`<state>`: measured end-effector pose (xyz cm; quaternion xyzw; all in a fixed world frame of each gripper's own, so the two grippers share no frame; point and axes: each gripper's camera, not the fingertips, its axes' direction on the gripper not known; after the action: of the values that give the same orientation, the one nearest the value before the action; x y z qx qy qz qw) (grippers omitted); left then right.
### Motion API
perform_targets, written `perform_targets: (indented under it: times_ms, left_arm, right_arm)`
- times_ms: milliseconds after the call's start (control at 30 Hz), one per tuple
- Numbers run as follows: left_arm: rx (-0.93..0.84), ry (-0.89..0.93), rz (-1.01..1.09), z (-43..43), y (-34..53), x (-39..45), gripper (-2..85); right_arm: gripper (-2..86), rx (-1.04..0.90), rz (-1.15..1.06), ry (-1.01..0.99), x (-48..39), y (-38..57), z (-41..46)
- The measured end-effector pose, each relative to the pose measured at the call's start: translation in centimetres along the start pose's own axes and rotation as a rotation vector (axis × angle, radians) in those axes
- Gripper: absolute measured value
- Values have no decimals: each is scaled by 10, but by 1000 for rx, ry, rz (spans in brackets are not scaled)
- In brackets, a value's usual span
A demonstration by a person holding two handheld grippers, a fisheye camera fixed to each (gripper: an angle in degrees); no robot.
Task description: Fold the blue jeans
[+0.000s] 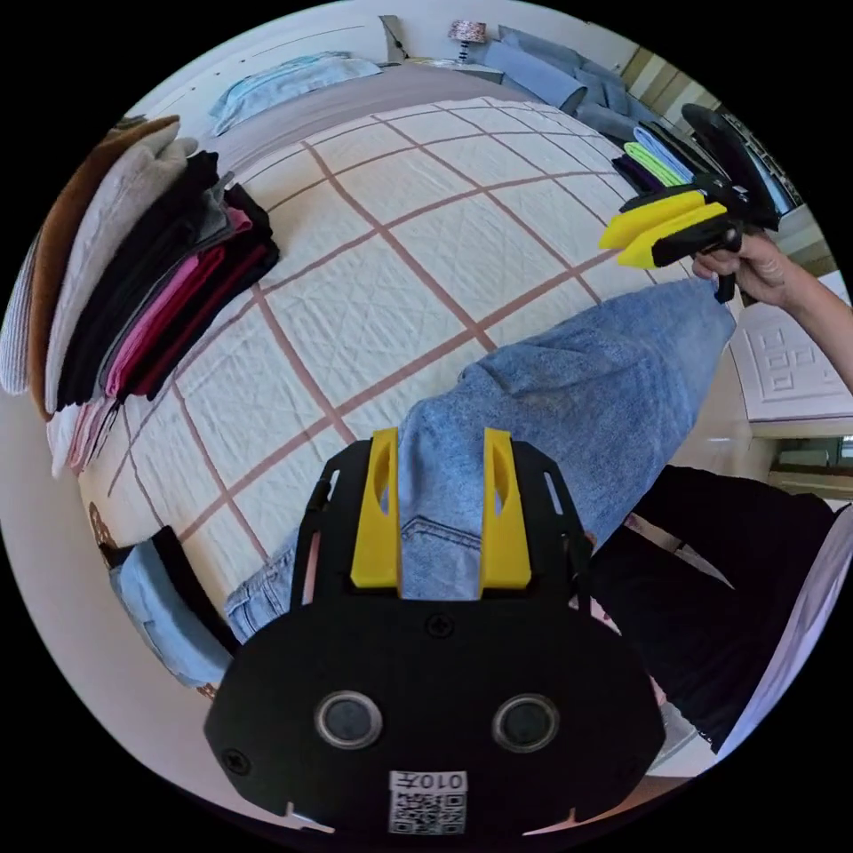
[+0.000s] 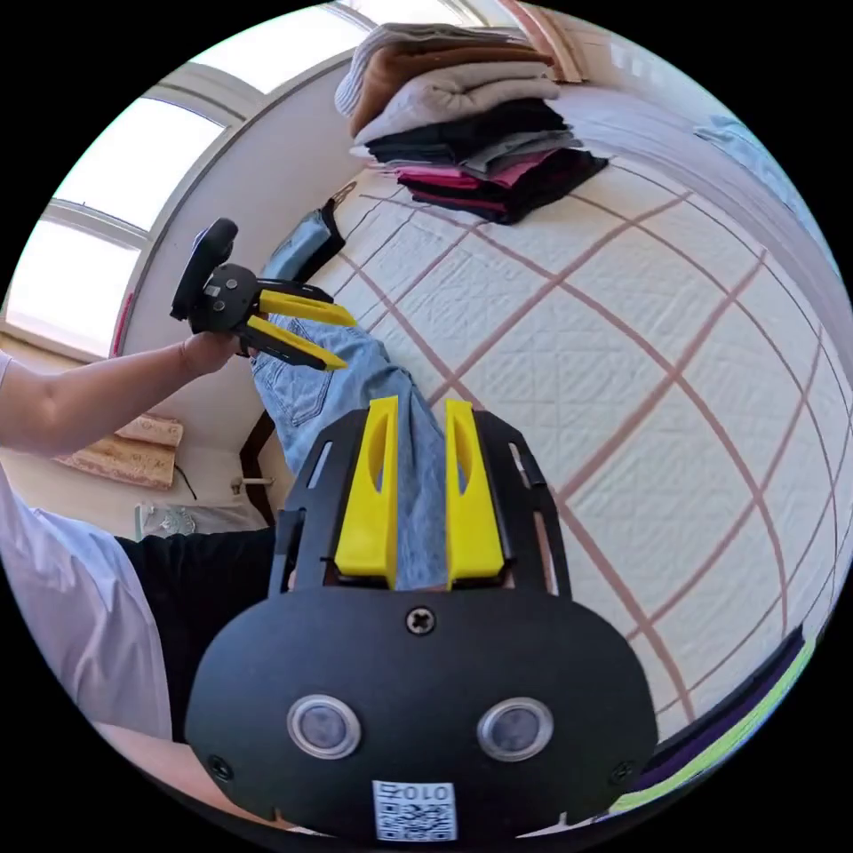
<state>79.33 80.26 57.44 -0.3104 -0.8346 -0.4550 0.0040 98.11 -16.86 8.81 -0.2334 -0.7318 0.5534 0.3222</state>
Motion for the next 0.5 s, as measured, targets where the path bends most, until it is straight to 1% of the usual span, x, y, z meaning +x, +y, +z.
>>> perform_targets:
  times_ms: [33,100,167,200,233,300,367,433,467,500]
  left_arm:
    - [-13,38,45,9,-11,-13,127]
    - [-41,138,103,27,-24,-31,126]
    - [-84,232,193,50,-33,-46,121]
    - [-92,248,209,54,-33,-49,120]
    - [-96,281,237,60,-32,-54,114]
    - [-80,321,266,63,-25,-61,105]
    - [-56,372,280,67,-8,-65,87]
    - [-70,375,307,73,10,-60,69]
    - [-66,353,320,76,24,-55,60]
    - [-57,338,323,77,31,-52,55]
  right_arm:
    - [66,-23,-12,-18,1,-16,7]
    - [59,-169,-34,-122,7,-63,43]
    - [48,-282,-28,-181,6,-78,67]
    - [42,-299,-17,-207,0,-80,71]
    - [39,-289,-21,-213,-6,-80,69]
    - [36,-183,-16,-117,-36,-69,43]
    - [36,-127,-25,-89,-61,-52,30]
    - [38,-174,-13,-108,-80,-36,33]
    - [38,-218,-5,-113,-88,-28,36]
    - [38,-221,23,-132,-90,-24,31]
